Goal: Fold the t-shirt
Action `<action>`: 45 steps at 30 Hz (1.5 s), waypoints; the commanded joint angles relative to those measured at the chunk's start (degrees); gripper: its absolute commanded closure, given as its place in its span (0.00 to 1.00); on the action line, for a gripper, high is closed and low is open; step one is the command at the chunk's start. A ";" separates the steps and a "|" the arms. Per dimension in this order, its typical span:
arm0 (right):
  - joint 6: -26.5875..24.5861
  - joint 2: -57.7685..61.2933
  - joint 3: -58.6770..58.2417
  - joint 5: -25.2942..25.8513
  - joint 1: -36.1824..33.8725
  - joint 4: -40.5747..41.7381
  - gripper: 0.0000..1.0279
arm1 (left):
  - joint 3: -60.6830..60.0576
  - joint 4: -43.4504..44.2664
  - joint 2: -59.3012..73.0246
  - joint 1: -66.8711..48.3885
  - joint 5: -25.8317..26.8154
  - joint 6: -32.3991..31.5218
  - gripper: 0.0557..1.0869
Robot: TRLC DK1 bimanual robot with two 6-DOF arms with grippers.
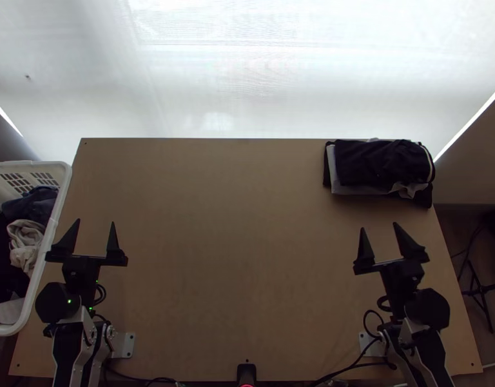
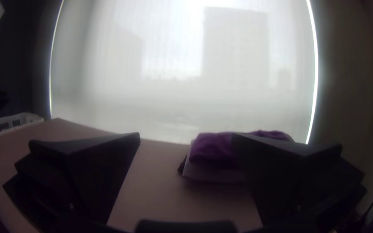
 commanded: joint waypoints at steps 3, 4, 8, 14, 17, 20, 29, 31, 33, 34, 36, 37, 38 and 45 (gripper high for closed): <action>-0.42 -4.93 -0.60 -0.15 0.98 -18.09 0.04 | -1.04 -6.90 4.27 -5.94 0.90 5.20 0.04; -0.42 -4.75 -0.51 -0.15 0.10 -18.00 0.04 | -1.04 -10.06 2.77 -8.58 0.90 7.04 0.04; -0.33 -4.58 -0.51 -0.15 -1.75 -18.00 0.04 | -1.04 -24.57 -8.22 -13.15 0.99 11.00 0.04; -0.51 -4.67 -0.51 -0.15 -4.47 -18.00 0.04 | -0.77 -31.86 -9.80 -13.15 3.80 15.31 0.04; -0.51 -4.67 -0.51 -0.15 -4.65 -18.00 0.04 | -0.77 -31.95 -10.85 -12.88 4.24 15.31 0.04; -0.51 -4.67 -0.51 -0.15 -4.65 -18.00 0.04 | -0.77 -31.95 -10.85 -12.80 4.24 15.39 0.04; -0.42 -4.67 -0.51 -0.15 -4.56 -18.00 0.04 | -0.77 -30.81 -10.94 -14.03 7.23 12.76 0.04; -0.51 -4.67 -0.51 -0.15 -4.56 -18.00 0.04 | -0.86 -30.19 -10.85 -13.94 8.20 8.98 0.04; -0.42 -4.67 -0.51 -0.24 -4.56 -18.00 0.04 | -0.86 -29.40 -10.94 -13.94 8.64 5.73 0.04; -0.51 -4.67 -0.51 -0.15 -4.65 -18.00 0.04 | -0.86 -28.87 -10.94 -13.41 8.11 3.44 0.04; -0.51 -4.67 -0.51 -0.15 -4.65 -18.00 0.04 | -0.86 -27.03 -10.94 -9.11 2.31 -5.88 0.04; -0.51 -4.67 -0.51 -0.24 -4.65 -18.00 0.04 | -0.95 -26.76 -10.94 -6.20 0.90 -9.22 0.04; -0.42 -4.67 -0.51 -0.24 -4.56 -18.00 0.04 | -1.04 -26.94 -10.85 -4.53 0.90 -9.74 0.04; -0.51 -4.67 -0.51 -0.15 -4.65 -18.00 0.04 | -0.95 -26.68 -10.85 -4.27 0.73 -9.66 0.04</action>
